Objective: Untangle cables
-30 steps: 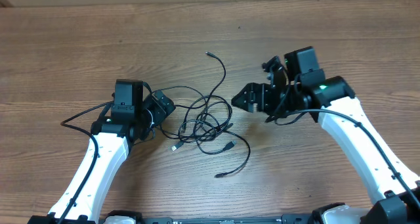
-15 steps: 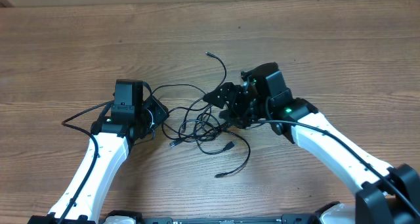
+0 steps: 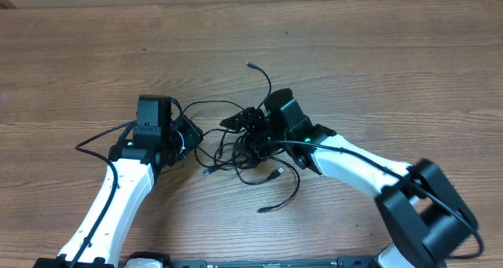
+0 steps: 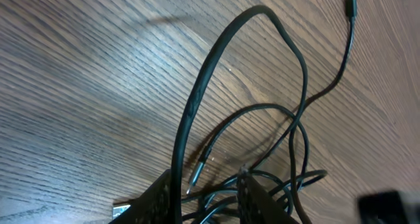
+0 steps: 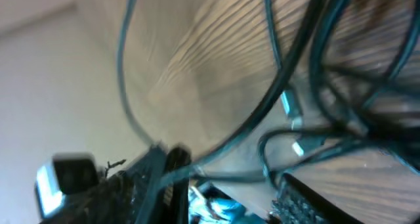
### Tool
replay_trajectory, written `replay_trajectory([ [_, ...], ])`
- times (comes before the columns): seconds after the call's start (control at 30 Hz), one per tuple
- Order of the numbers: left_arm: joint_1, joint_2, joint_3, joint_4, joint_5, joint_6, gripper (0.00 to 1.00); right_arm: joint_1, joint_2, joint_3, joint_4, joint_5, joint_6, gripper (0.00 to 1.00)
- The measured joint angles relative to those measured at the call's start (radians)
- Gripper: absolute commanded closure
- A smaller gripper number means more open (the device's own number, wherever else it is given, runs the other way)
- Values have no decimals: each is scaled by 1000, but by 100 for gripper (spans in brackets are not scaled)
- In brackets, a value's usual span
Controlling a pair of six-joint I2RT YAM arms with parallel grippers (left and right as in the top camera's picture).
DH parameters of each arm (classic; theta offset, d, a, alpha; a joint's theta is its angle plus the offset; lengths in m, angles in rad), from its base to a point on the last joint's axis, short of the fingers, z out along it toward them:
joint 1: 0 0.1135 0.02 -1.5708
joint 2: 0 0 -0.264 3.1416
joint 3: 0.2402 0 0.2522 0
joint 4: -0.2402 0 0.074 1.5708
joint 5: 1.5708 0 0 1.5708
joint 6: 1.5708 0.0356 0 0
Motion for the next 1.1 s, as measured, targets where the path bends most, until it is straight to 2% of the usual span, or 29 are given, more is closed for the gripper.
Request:
replay_trajectory([
  [0.07, 0, 0, 0, 0, 6, 0, 71, 1, 34, -1, 32, 10, 33, 39],
  [0.1, 0, 0, 0, 0, 8, 0, 72, 2, 50, -1, 51, 25, 53, 47],
  [0.17, 0, 0, 0, 0, 13, 0, 73, 7, 57, -2, 77, 55, 75, 54],
  [0.2, 0, 0, 0, 0, 16, 0, 73, 8, 57, -2, 90, 64, 78, 78],
  [0.23, 0, 0, 0, -3, 19, 0, 73, 8, 57, -2, 110, 83, 83, 89],
  [0.27, 0, 0, 0, -8, 22, 0, 73, 8, 57, -2, 118, 95, 86, 96],
  [0.3, 0, 0, 0, -15, 23, 0, 70, 8, 57, -2, 122, 105, 88, 96],
  [0.33, 0, 0, 0, -21, 26, 0, 46, 8, 57, -2, 138, 112, 81, 96],
  [0.4, 0, 0, 0, -35, 27, 2, 9, 8, 57, -5, 195, 119, 21, 96],
  [0.43, 0, 0, 0, -40, 27, 3, 1, 8, 58, -4, 231, 120, -35, 96],
  [0.57, 0, 0, 0, -50, 27, 6, 1, 8, 53, -4, 250, 101, -167, 96],
  [0.73, 0, 0, 0, -32, 108, 117, 0, -5, -46, -5, 174, 87, -318, 96],
  [0.93, 0, 0, 0, 36, 396, 391, 0, -93, -222, 1, 55, 77, -413, 96],
  [1.1, 0, 0, 0, 35, 532, 501, 0, -138, -254, 48, -43, 75, -479, 96],
])
